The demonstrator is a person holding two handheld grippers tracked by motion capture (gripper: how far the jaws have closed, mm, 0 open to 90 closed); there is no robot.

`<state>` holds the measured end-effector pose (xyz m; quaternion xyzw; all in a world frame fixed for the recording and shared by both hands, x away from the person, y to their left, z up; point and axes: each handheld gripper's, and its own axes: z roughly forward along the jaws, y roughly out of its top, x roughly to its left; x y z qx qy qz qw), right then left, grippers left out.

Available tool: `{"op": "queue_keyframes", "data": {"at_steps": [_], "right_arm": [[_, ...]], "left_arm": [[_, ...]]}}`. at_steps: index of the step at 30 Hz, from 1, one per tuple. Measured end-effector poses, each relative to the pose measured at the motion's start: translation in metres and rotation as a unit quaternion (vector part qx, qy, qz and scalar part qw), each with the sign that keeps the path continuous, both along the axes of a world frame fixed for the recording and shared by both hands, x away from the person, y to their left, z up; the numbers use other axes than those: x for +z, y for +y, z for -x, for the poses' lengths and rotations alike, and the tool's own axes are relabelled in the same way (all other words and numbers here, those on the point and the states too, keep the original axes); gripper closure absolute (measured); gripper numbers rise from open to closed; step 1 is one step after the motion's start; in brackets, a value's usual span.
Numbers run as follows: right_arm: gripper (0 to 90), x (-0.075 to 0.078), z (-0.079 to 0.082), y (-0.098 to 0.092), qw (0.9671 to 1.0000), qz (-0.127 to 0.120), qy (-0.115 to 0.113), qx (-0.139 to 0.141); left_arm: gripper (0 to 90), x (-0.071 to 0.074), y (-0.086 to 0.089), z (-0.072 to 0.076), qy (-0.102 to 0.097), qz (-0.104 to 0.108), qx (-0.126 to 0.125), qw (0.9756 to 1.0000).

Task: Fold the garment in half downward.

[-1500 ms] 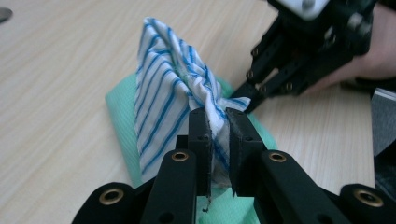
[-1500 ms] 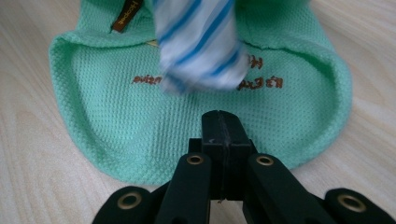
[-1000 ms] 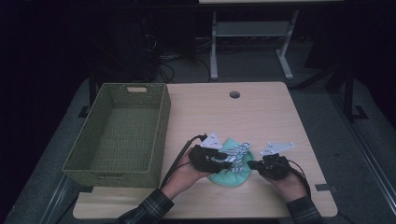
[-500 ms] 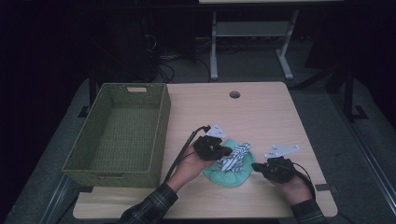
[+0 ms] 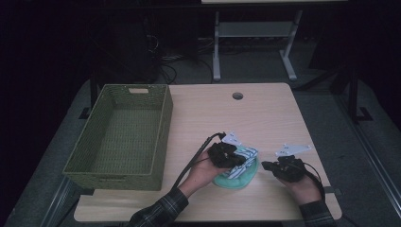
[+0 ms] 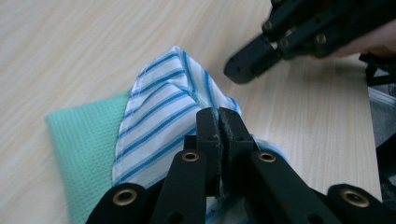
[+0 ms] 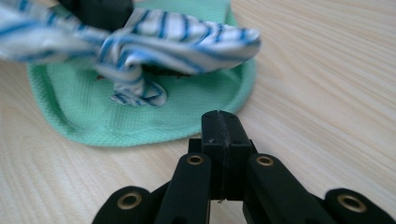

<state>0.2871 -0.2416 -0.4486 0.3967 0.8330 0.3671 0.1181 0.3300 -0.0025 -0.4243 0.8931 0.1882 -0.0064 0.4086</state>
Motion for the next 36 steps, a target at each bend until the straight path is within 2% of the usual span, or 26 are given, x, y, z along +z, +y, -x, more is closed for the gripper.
{"op": "queue_keyframes", "data": {"at_steps": [9, 12, 15, 21, 27, 29, 34, 36], "right_arm": [[89.4, 0.000, -0.002, -0.006, 1.0000, 0.000, -0.003, -0.008], [89.4, 0.001, -0.002, -0.006, 1.0000, 0.000, -0.003, -0.008], [89.4, 0.001, -0.002, -0.007, 1.0000, 0.000, -0.005, -0.007], [89.4, 0.005, -0.005, -0.008, 0.9999, -0.008, -0.008, -0.002], [89.4, 0.007, -0.011, -0.007, 0.9998, -0.019, -0.005, 0.010], [89.4, 0.008, -0.014, -0.004, 0.9999, -0.014, -0.001, 0.007], [88.0, 0.015, -0.021, 0.004, 0.9995, -0.020, -0.014, 0.019], [89.1, 0.017, -0.024, 0.006, 0.9994, -0.023, -0.011, 0.021]], "left_arm": [[87.1, -0.023, -0.012, 0.005, 0.006, -0.036, -0.017, 0.9992], [87.1, -0.026, -0.013, 0.006, 0.006, -0.035, -0.013, 0.9993], [86.9, -0.023, -0.011, 0.005, 0.005, -0.034, -0.016, 0.9993], [86.6, -0.006, 0.003, 0.002, 0.001, -0.010, 0.000, 1.0000], [86.6, -0.002, 0.022, -0.001, 0.004, -0.010, 0.022, 0.9997], [86.7, -0.001, 0.027, -0.001, 0.005, -0.012, 0.028, 0.9995], [87.3, 0.001, 0.041, 0.001, 0.002, -0.012, 0.041, 0.9991], [88.6, 0.003, 0.048, 0.003, 0.001, -0.013, 0.048, 0.9988]]}}
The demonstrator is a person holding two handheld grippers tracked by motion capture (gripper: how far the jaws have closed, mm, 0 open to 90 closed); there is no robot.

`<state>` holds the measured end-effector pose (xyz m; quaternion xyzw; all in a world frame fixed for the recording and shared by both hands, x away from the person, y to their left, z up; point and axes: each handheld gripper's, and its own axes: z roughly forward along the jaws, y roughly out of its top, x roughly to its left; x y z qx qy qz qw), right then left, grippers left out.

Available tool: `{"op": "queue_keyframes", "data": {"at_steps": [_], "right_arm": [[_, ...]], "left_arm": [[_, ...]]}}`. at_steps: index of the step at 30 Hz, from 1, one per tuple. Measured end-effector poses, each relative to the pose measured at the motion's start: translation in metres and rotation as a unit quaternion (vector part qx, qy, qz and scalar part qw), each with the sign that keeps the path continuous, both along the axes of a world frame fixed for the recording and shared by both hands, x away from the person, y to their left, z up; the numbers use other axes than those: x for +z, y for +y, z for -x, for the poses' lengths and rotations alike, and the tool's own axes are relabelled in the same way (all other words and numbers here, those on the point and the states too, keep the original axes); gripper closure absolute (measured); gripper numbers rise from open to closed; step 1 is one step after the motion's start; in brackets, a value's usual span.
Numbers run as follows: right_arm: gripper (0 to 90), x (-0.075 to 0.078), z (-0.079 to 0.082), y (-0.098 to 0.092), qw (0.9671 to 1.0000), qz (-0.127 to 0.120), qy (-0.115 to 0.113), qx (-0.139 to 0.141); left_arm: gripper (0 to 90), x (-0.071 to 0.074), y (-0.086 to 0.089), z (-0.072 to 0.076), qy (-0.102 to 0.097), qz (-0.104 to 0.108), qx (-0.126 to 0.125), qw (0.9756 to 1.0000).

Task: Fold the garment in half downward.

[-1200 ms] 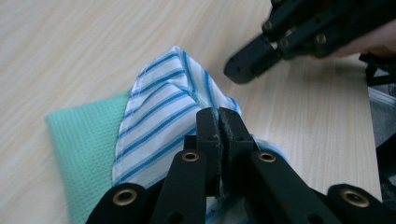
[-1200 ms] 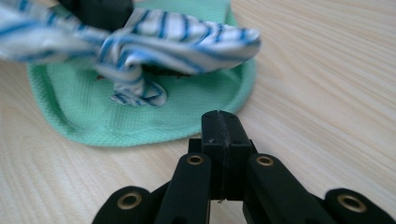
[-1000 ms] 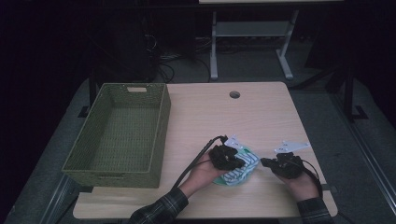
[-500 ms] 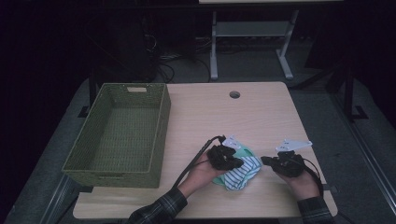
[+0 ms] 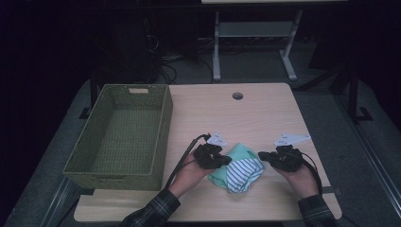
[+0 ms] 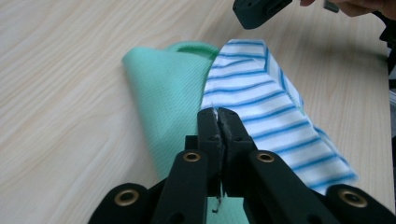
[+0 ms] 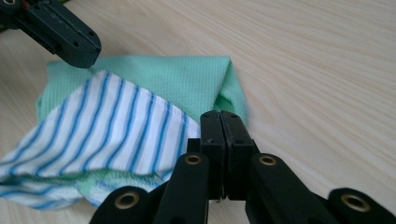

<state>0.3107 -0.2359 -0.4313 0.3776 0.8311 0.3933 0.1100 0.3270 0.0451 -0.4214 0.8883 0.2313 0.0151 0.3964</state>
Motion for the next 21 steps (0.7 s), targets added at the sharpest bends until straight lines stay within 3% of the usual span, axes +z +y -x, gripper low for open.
{"op": "queue_keyframes", "data": {"at_steps": [6, 12, 15, 21], "right_arm": [[89.6, 0.007, -0.009, 0.009, 0.9997, -0.018, -0.006, 0.011], [89.6, 0.008, -0.020, 0.022, 0.9995, -0.020, -0.007, 0.023], [89.6, 0.007, -0.025, 0.030, 0.9992, -0.028, -0.007, 0.026], [89.6, 0.001, -0.035, 0.051, 0.9991, -0.016, -0.006, 0.039]], "left_arm": [[89.5, -0.002, 0.017, 0.005, 0.000, -0.011, 0.007, 0.9999], [89.5, -0.001, 0.031, 0.011, 0.001, -0.012, 0.026, 0.9996], [89.5, -0.001, 0.033, 0.012, -0.001, -0.017, 0.028, 0.9995], [89.5, -0.005, 0.031, 0.010, -0.003, -0.019, 0.031, 0.9993]]}}
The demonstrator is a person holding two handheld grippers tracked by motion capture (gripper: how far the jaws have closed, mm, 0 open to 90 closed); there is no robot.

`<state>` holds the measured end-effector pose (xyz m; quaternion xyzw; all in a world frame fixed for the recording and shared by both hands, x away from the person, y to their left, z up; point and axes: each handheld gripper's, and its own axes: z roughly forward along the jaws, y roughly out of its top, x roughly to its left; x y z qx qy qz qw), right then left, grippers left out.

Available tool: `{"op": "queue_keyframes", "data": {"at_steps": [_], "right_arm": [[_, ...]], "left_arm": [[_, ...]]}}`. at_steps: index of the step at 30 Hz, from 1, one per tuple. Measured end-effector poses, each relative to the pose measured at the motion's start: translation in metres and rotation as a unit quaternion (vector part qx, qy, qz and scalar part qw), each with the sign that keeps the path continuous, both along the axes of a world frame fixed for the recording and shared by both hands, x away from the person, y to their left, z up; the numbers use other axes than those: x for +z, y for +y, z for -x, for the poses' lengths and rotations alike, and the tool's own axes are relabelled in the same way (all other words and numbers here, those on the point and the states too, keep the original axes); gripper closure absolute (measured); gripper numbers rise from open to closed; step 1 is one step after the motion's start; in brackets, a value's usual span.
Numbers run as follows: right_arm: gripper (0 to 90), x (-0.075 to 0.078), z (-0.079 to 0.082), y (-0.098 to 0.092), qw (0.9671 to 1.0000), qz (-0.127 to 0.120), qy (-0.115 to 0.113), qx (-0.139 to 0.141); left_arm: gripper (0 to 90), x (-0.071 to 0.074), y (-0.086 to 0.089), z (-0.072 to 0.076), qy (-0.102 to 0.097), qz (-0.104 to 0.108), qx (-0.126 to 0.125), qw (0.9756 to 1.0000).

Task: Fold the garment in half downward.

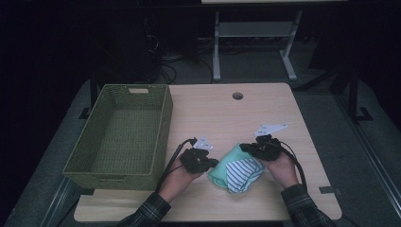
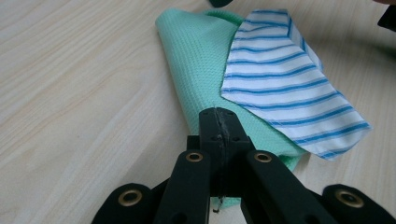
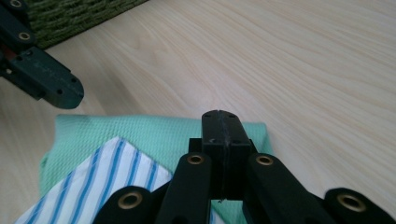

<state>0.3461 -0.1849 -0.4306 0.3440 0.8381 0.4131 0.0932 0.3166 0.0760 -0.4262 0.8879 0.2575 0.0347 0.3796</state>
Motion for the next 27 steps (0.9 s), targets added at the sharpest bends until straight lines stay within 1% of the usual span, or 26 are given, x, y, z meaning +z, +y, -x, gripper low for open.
{"op": "queue_keyframes", "data": {"at_steps": [2, 4, 5, 7, 10, 11, 13, 14, 16, 17, 18, 19, 21, 23, 25, 27], "right_arm": [[89.6, -0.003, -0.004, 0.006, 1.0000, 0.004, -0.002, 0.006], [89.6, -0.005, -0.006, 0.010, 0.9999, 0.008, 0.003, 0.007], [89.6, -0.007, -0.007, 0.013, 0.9999, 0.006, 0.004, 0.007], [89.7, -0.010, -0.009, 0.016, 0.9999, 0.011, 0.006, 0.010], [89.6, -0.017, -0.011, 0.019, 0.9996, 0.019, 0.015, 0.012], [89.7, -0.021, -0.012, 0.021, 0.9995, 0.024, 0.017, 0.011], [89.7, -0.026, -0.013, 0.023, 0.9992, 0.032, 0.020, 0.012], [89.7, -0.028, -0.013, 0.023, 0.9990, 0.037, 0.020, 0.010], [89.7, -0.033, -0.014, 0.025, 0.9986, 0.044, 0.026, 0.012], [89.7, -0.034, -0.015, 0.024, 0.9988, 0.040, 0.025, 0.012], [89.7, -0.035, -0.015, 0.024, 0.9991, 0.034, 0.025, 0.011], [89.7, -0.035, -0.016, 0.023, 0.9990, 0.033, 0.027, 0.011], [89.7, -0.036, -0.015, 0.023, 0.9990, 0.036, 0.026, 0.009], [89.8, -0.036, -0.016, 0.022, 0.9989, 0.037, 0.027, 0.009], [89.8, -0.037, -0.016, 0.022, 0.9990, 0.037, 0.025, 0.007], [89.8, -0.037, -0.016, 0.022, 0.9990, 0.037, 0.024, 0.007]], "left_arm": [[89.4, 0.000, -0.001, 0.000, 0.000, 0.006, 0.007, 1.0000], [89.4, 0.000, -0.001, -0.001, -0.001, 0.003, 0.004, 1.0000], [89.4, 0.000, -0.001, -0.001, 0.000, 0.006, 0.004, 1.0000], [89.4, -0.002, -0.004, -0.001, 0.000, 0.005, 0.002, 1.0000], [89.4, -0.009, -0.010, -0.001, 0.000, -0.006, 0.000, 1.0000], [89.4, -0.010, -0.011, -0.001, -0.001, -0.017, -0.005, 0.9998], [89.4, -0.014, -0.013, -0.001, 0.003, -0.017, 0.001, 0.9998], [89.5, -0.015, -0.013, -0.001, 0.001, -0.030, 0.000, 0.9995], [89.5, -0.017, -0.013, -0.001, 0.002, -0.040, -0.001, 0.9992], [89.5, -0.018, -0.014, -0.002, 0.001, -0.045, -0.004, 0.9990], [89.5, -0.020, -0.014, -0.002, 0.003, -0.048, -0.002, 0.9988], [89.6, -0.021, -0.015, -0.002, 0.005, -0.054, -0.001, 0.9985], [89.6, -0.024, -0.017, -0.001, 0.001, -0.071, -0.003, 0.9975], [89.7, -0.026, -0.018, 0.000, -0.005, -0.074, -0.002, 0.9972], [89.7, -0.026, -0.020, 0.001, -0.016, -0.083, -0.005, 0.9964], [89.6, -0.026, -0.021, 0.002, -0.019, -0.083, -0.005, 0.9964]]}}
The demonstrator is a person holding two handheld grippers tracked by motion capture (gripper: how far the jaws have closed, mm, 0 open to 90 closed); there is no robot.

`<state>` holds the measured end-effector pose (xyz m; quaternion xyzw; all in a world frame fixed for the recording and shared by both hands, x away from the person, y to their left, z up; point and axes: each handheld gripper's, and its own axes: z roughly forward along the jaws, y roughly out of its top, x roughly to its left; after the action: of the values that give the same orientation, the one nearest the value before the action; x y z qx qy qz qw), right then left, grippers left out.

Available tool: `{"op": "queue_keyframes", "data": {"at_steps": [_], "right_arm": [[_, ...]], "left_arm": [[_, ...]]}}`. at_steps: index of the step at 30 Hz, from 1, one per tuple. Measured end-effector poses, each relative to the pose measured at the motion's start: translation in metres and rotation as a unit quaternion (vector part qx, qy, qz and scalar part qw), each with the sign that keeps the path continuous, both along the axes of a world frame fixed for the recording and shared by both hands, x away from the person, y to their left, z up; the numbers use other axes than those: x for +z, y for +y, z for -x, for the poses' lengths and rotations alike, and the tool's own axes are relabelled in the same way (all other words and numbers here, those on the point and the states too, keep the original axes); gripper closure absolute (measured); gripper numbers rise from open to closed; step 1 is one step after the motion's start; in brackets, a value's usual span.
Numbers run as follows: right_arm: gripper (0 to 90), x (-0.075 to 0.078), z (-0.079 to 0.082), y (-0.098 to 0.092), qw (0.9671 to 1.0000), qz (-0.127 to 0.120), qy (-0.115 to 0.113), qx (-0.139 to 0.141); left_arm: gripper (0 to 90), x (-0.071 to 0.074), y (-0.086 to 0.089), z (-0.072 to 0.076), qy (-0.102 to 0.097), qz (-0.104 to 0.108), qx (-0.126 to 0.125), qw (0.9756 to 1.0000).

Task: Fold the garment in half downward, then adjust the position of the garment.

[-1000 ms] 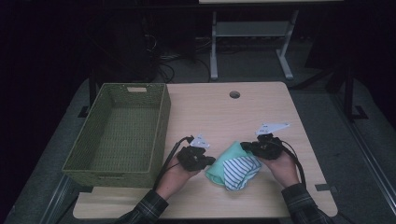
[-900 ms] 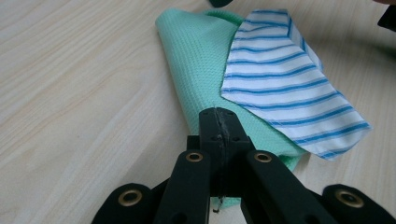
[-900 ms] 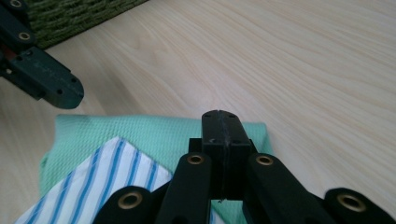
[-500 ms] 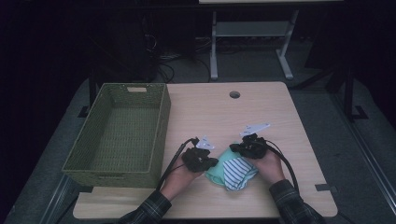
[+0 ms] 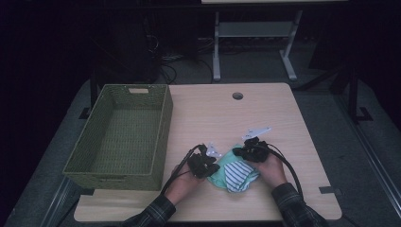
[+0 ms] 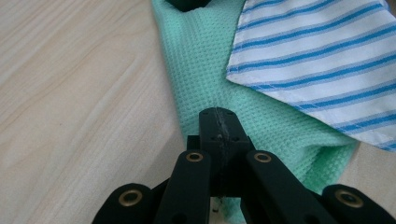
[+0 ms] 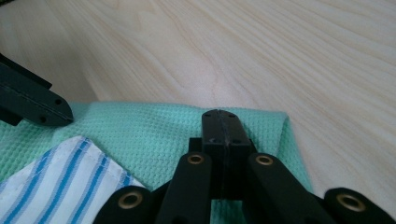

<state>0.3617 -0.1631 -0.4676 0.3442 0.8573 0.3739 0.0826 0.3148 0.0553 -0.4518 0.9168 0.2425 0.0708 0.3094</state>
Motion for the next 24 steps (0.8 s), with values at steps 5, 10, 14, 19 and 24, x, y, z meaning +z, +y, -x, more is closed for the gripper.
{"op": "queue_keyframes", "data": {"at_steps": [5, 10, 14, 19, 24], "right_arm": [[89.6, 0.003, 0.002, 0.000, 1.0000, 0.006, -0.004, 0.000], [89.6, 0.011, 0.003, -0.007, 0.9999, -0.002, -0.013, -0.008], [89.6, 0.014, 0.002, -0.016, 0.9996, 0.000, -0.017, -0.021], [89.6, 0.011, -0.001, -0.027, 0.9994, 0.003, -0.015, -0.031], [89.6, 0.006, -0.004, -0.028, 0.9994, 0.009, -0.009, -0.033]], "left_arm": [[89.5, 0.005, 0.010, -0.007, 0.028, 0.043, 0.007, 0.9986], [89.4, 0.018, 0.019, -0.002, 0.026, 0.074, 0.015, 0.9968], [89.4, 0.025, 0.024, 0.005, 0.027, 0.085, 0.011, 0.9959], [89.4, 0.023, 0.029, 0.021, 0.036, 0.084, -0.001, 0.9959], [89.4, 0.017, 0.031, 0.028, 0.043, 0.074, -0.003, 0.9963]]}}
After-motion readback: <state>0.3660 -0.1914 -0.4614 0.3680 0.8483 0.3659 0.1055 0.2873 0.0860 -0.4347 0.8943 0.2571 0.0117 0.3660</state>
